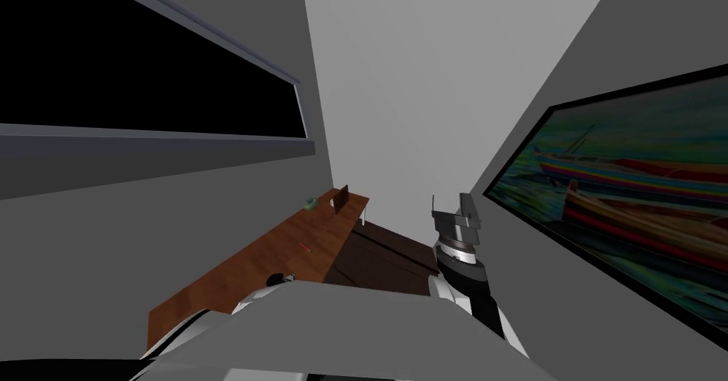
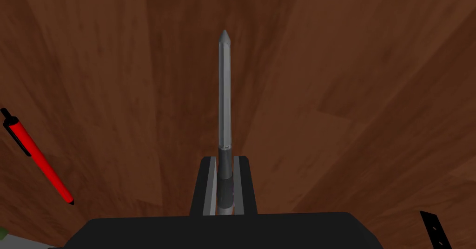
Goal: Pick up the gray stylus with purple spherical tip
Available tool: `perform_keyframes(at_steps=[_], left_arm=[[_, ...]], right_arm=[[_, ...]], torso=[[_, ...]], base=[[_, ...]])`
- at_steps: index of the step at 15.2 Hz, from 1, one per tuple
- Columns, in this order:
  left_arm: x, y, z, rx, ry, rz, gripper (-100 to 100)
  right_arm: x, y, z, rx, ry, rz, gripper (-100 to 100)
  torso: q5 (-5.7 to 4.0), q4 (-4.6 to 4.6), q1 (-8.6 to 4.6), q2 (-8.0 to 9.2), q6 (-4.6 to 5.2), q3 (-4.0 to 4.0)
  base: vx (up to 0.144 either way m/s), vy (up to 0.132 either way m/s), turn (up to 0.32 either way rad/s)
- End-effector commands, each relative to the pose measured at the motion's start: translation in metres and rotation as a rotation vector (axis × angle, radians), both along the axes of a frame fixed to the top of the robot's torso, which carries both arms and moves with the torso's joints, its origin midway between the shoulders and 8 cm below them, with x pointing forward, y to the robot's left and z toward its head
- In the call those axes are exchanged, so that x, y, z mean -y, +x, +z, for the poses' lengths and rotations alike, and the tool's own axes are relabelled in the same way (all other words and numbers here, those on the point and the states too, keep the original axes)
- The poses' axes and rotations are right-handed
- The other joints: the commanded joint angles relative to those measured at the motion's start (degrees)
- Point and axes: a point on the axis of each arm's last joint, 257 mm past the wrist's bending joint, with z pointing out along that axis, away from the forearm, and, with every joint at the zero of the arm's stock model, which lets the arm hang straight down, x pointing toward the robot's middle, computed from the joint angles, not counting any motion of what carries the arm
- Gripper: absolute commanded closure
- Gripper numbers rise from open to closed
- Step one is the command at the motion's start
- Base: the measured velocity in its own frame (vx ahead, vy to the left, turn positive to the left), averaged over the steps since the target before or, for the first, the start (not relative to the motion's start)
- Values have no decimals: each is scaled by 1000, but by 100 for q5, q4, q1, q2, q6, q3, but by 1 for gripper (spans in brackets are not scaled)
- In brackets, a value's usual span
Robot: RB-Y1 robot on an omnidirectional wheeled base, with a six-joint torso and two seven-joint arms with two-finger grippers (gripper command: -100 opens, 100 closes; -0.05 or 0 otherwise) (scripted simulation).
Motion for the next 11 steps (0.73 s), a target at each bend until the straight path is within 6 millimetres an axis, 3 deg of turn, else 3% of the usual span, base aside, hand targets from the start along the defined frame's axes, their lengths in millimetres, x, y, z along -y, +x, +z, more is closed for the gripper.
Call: perform_keyframes(at_steps=[1,11], left_arm=[[-7,5,5,-4,-2,1,100],[-18,15,14,-5,-4,1,100]], right_arm=[[0,0,0,0,0,0,0],[0,0,0,0,0,0,0]], torso=[[0,0,0,0,0,0],[0,1,4,-1,-1,0]], base=[[-40,-59,20],[-28,-39,9]])
